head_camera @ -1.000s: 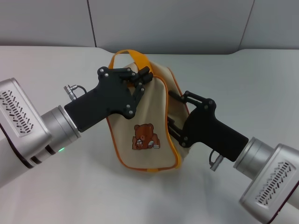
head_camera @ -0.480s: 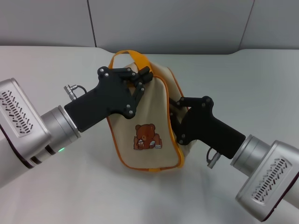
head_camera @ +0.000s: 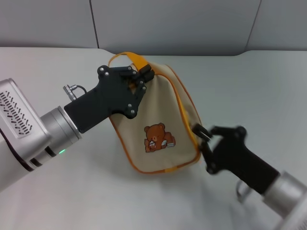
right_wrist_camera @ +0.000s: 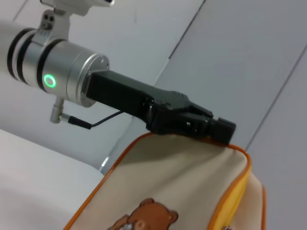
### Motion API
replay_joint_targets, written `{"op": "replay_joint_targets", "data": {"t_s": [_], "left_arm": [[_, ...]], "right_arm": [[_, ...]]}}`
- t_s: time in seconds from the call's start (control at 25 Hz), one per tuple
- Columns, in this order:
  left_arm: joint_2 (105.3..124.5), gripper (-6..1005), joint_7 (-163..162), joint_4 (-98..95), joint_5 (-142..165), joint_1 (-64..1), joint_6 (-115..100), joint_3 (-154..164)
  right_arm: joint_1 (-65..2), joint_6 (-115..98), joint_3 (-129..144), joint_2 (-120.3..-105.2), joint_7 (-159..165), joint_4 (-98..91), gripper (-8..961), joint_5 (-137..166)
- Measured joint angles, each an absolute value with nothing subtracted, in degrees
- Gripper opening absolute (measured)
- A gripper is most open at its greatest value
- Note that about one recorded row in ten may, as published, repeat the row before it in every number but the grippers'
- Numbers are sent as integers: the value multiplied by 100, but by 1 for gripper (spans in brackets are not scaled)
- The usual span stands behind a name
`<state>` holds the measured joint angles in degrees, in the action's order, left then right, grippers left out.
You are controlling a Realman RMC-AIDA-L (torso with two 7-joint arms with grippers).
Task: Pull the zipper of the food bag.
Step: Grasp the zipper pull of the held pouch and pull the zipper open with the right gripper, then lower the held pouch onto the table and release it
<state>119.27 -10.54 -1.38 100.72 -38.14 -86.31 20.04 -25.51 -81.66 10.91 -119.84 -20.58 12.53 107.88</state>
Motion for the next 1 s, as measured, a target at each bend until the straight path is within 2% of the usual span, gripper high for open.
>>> {"op": "replay_joint_targets", "data": {"t_s": [0.16,0.52,0.68,0.84,1.0], "left_arm": [[11927,40,-1054,-164,10071,-3801,-8626,1986],[11926,30,-1068,-130,10069,-3718,-8665,1940],[11926,28,-1002,144,10071,-3444,-9015,1658],[11927,26,-352,705,10081,-2947,-9356,1354],[11925,105,-333,824,10104,-2687,-9525,1312]], "right_arm": [[-1859,-8509,1078,-11969,-2445,1209,11,10789],[-1536,-9195,999,-11978,-2529,1023,31,10724],[-1523,-9467,613,-11980,-2349,1067,48,10720],[-1571,-9576,399,-11967,-1709,996,187,10718],[-1669,-9719,401,-11943,-1044,836,362,10739]]}}
